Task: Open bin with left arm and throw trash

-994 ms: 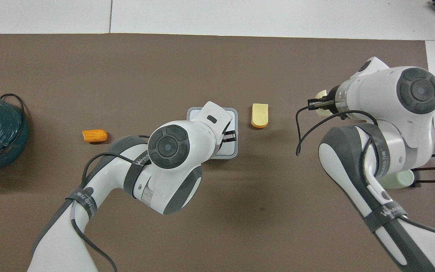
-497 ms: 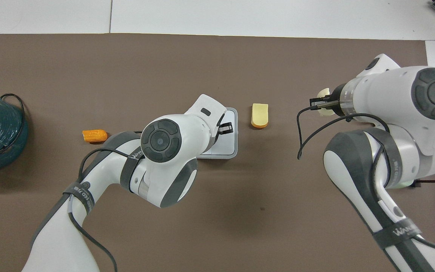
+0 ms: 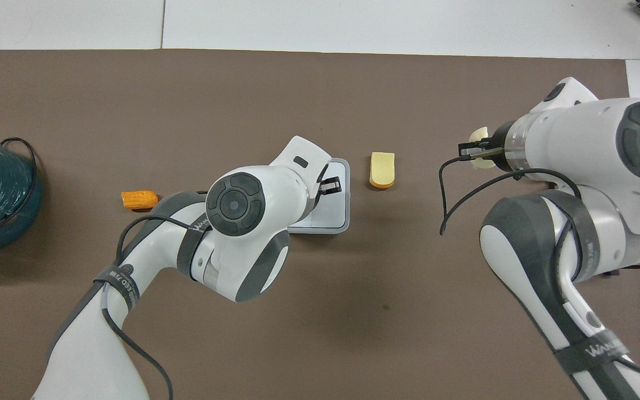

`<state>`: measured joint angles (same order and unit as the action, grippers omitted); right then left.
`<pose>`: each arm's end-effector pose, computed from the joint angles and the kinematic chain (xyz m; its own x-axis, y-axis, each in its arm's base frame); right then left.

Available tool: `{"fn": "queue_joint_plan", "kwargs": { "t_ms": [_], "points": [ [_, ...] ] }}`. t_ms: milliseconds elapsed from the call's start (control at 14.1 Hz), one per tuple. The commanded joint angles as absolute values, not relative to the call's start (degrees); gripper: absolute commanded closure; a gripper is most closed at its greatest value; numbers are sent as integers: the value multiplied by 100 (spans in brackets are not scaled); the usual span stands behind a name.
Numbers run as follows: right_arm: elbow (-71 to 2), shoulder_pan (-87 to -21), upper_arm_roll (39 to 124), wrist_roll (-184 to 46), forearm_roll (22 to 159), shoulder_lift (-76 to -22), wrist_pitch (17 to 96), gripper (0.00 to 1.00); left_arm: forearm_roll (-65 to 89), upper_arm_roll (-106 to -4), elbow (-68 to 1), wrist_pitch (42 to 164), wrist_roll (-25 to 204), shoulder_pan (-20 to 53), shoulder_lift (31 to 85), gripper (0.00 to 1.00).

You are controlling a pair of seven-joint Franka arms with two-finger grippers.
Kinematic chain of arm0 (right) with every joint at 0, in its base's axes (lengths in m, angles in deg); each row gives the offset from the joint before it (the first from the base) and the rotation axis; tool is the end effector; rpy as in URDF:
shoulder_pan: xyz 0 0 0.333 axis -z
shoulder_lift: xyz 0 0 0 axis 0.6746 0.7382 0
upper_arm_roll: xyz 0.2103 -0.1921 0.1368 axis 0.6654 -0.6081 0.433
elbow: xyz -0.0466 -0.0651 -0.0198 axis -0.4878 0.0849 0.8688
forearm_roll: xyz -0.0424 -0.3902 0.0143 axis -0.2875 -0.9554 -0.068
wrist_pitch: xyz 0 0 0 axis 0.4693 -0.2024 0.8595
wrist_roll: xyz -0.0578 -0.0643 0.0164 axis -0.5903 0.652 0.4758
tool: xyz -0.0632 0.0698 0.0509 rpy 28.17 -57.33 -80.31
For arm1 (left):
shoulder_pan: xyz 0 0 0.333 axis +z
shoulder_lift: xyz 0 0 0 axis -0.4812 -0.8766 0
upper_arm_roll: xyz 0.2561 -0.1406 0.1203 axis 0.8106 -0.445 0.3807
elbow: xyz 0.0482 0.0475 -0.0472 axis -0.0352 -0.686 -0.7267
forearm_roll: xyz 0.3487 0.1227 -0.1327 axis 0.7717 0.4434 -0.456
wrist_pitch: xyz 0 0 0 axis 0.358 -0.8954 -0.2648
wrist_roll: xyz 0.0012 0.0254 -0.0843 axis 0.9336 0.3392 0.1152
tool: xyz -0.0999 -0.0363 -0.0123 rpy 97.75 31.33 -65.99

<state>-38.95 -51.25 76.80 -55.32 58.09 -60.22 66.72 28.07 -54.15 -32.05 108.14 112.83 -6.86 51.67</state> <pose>0.5946 0.1150 0.4960 0.9563 0.1072 0.2720 0.1112 -0.9938 0.0009 0.5155 -0.3987 0.4021 0.9733 0.1592 0.1652 0.0992 -0.9413 0.3227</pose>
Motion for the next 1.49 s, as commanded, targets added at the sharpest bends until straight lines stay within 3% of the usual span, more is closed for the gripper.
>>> {"fn": "queue_joint_plan", "kwargs": {
  "t_ms": [0,355,710,1207,1420],
  "points": [
    [-3904,-5121,7701,-5450,5890,-6144,6579,100,2794,-5365,-3146,11100,11222,-648,4670,100],
    [-3904,-5121,7710,-5450,5890,-6161,6579,100,2838,-5339,-2171,9555,11222,-428,4740,100],
    [-3904,-5191,7719,-5441,5890,-6197,6561,100,2838,-5304,-1907,9219,11222,-384,4793,100],
    [-3904,-5323,7833,-4976,5890,-6188,6701,100,2864,-5260,-474,6505,10925,712,5127,100],
    [-3869,-5744,7886,-4240,5890,-5969,6999,100,2960,-5286,-552,6345,9986,1301,5487,83]
  ]
}}
